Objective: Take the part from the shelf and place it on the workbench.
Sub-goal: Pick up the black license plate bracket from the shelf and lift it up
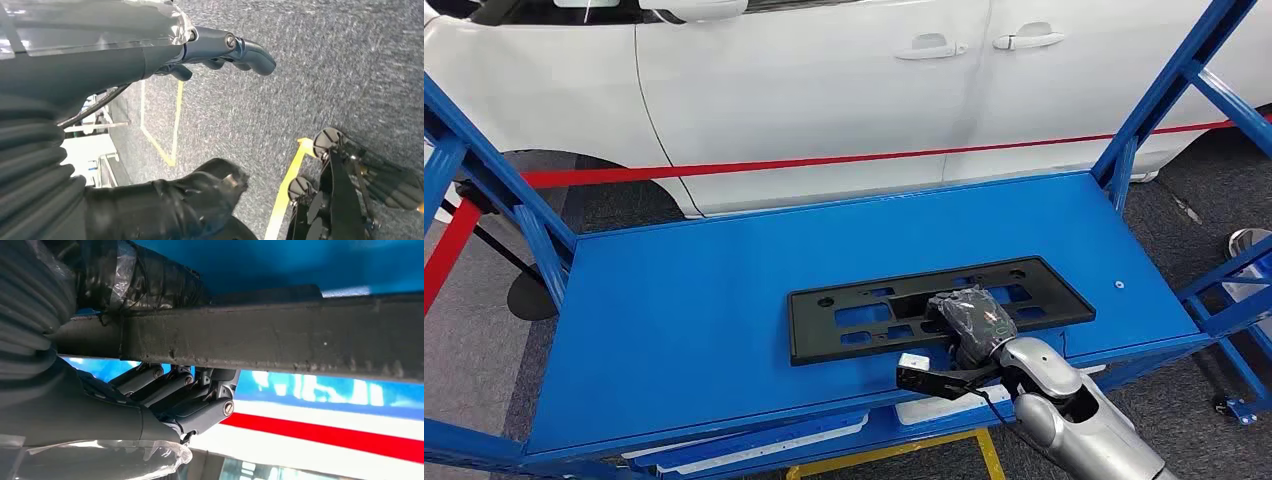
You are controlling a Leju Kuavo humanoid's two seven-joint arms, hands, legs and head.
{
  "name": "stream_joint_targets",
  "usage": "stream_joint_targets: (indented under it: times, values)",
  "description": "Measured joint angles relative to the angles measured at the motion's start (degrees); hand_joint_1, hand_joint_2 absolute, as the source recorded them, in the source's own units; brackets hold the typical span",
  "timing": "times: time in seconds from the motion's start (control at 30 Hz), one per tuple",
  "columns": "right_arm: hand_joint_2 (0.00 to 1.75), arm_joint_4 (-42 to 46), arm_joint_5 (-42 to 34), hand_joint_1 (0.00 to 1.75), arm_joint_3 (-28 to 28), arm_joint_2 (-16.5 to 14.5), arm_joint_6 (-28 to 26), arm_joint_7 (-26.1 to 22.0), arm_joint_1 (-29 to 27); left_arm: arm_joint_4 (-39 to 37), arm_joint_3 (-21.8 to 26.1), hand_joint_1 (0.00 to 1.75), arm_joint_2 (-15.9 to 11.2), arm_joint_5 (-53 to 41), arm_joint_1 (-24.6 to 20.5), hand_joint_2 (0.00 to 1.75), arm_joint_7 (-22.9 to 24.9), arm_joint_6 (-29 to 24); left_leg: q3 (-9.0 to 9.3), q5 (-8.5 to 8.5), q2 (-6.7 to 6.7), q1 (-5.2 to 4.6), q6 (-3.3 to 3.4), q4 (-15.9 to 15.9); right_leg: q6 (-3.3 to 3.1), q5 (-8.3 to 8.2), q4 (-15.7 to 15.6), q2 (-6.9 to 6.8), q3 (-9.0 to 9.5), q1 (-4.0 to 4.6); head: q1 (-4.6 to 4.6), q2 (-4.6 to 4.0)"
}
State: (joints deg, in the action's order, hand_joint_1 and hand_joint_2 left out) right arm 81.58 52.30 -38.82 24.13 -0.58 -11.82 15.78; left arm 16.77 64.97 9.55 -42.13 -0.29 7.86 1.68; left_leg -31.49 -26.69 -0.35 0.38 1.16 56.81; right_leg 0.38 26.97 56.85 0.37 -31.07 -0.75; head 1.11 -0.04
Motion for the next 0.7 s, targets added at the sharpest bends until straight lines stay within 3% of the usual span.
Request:
stream_joint_targets:
  times: [0.33, 0.43, 0.5, 0.57, 0.6, 0.63, 0.67, 0.7]
  values:
    - [1.75, 9.36, 4.25, 1.75, 3.41, -1.85, -8.46, -1.78, -2.65, 1.17, 1.5, 0.0, 0.72, -2.21, -0.1, 1.75, 0.51, -0.85, -0.4, -0.32, -0.01, -0.28, 0.49, 0.72, 0.29, 0.04, 0.04, 0.0, -0.16, -0.37, 0.01, 0.0]
    - [1.75, 12.61, 5.56, 1.75, 3.83, -2.04, -9.1, -1.94, -2.74, 1.34, 1.67, 0.0, 1.0, -3.02, -0.16, 1.75, 1.05, -0.72, 0.1, 0.19, 0.14, 0.15, 1.17, -0.37, 0.68, 0.59, 0.42, -0.01, -0.18, -0.26, -0.02, 0.0]
    - [1.75, 13.99, 5.88, 1.75, 4.07, -2.06, -9.37, -2.07, -2.74, 1.36, 1.7, 0.0, 1.18, -3.16, -0.2, 1.75, 1.21, -0.66, 0.55, 0.8, 0.4, 0.55, 1.74, -1.16, 0.92, 3.59, 4.7, -0.05, -1.96, -0.33, -0.09, 0.0]
    - [1.75, 14.67, 6.67, 1.75, 4.16, -2.08, -10.19, -2.34, -2.87, 1.38, 1.79, 0.0, 1.24, -3.32, -0.22, 1.75, 1.3, -0.68, 0.46, 1.0, 0.52, 0.54, 1.93, -1.07, 1.25, 7.34, 12.05, -0.07, -5.34, -0.53, -0.12, 0.0]
    - [1.75, 14.89, 7.34, 1.75, 4.17, -2.08, -11.03, -2.51, -3.0, 1.38, 1.91, 0.0, 1.29, -3.42, -0.25, 1.75, 1.33, -0.71, 0.3, 0.95, 0.51, 0.56, 1.87, -0.87, 1.45, 8.04, 14.68, -0.08, -6.61, -0.69, -0.13, 0.0]
    - [1.75, 15.13, 8.04, 1.75, 4.17, -2.07, -12.07, -2.67, -3.11, 1.38, 2.08, 0.0, 1.37, -3.56, -0.28, 1.75, 1.36, -0.75, 0.1, 0.84, 0.5, 0.61, 1.73, -0.57, 1.67, 7.53, 15.44, -0.11, -7.02, -0.87, -0.12, 0.0]
    - [1.75, 15.47, 8.71, 1.75, 4.17, -2.07, -13.22, -2.8, -3.17, 1.38, 2.28, 0.0, 1.46, -3.73, -0.34, 1.75, 1.39, -0.79, -0.1, 0.66, 0.48, 0.72, 1.53, -0.16, 1.87, 5.96, 14.03, -0.16, -6.38, -1.08, -0.13, 0.0]
    - [1.75, 15.89, 9.25, 1.75, 4.17, -2.06, -14.35, -2.92, -3.15, 1.38, 2.48, 0.0, 1.57, -3.9, -0.38, 1.75, 1.43, -0.82, -0.28, 0.4, 0.45, 0.87, 1.22, 0.36, 2.08, 3.79, 10.7, -0.26, -4.76, -1.35, -0.12, 0.0]
